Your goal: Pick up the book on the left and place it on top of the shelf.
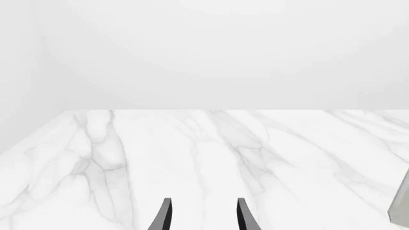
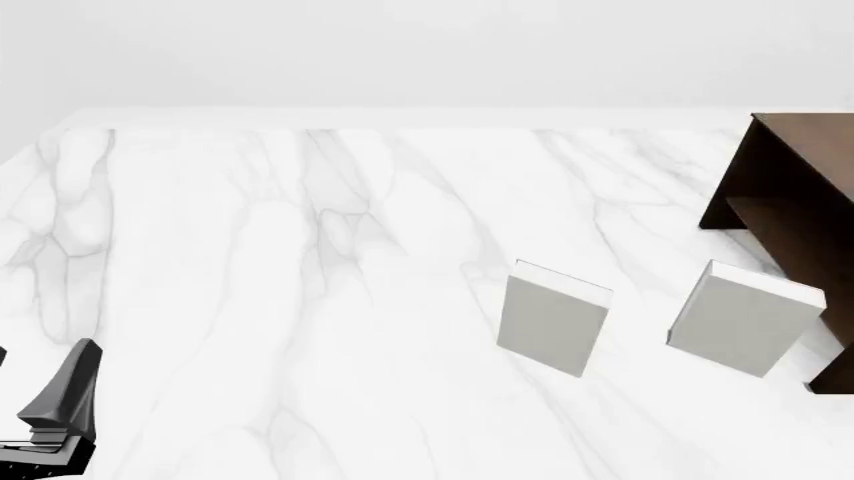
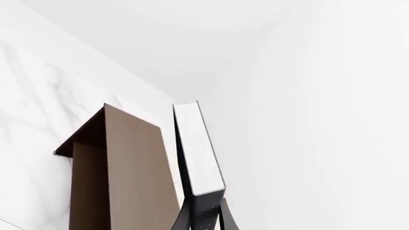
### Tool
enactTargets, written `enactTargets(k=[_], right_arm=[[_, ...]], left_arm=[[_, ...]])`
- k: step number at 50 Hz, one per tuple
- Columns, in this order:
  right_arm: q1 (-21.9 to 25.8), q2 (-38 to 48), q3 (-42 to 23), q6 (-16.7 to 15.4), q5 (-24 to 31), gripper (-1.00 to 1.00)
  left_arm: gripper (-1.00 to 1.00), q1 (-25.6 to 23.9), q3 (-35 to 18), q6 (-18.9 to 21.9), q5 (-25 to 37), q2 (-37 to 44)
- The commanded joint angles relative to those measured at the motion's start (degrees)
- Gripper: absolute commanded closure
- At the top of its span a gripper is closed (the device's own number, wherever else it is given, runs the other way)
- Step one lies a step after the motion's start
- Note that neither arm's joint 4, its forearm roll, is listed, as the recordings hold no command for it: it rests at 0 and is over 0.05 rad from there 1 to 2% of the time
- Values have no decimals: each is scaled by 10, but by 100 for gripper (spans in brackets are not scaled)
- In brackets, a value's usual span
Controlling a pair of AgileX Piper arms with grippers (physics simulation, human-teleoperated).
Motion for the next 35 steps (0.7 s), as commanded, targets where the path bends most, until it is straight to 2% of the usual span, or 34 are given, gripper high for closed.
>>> enactTargets(k=[1, 35], right_arm=[[-21, 14, -8, 15, -22, 100], [-32, 136, -5, -3, -121, 100]], left_arm=[[-100, 0, 0, 0, 0, 0], [-100, 0, 0, 0, 0, 0]])
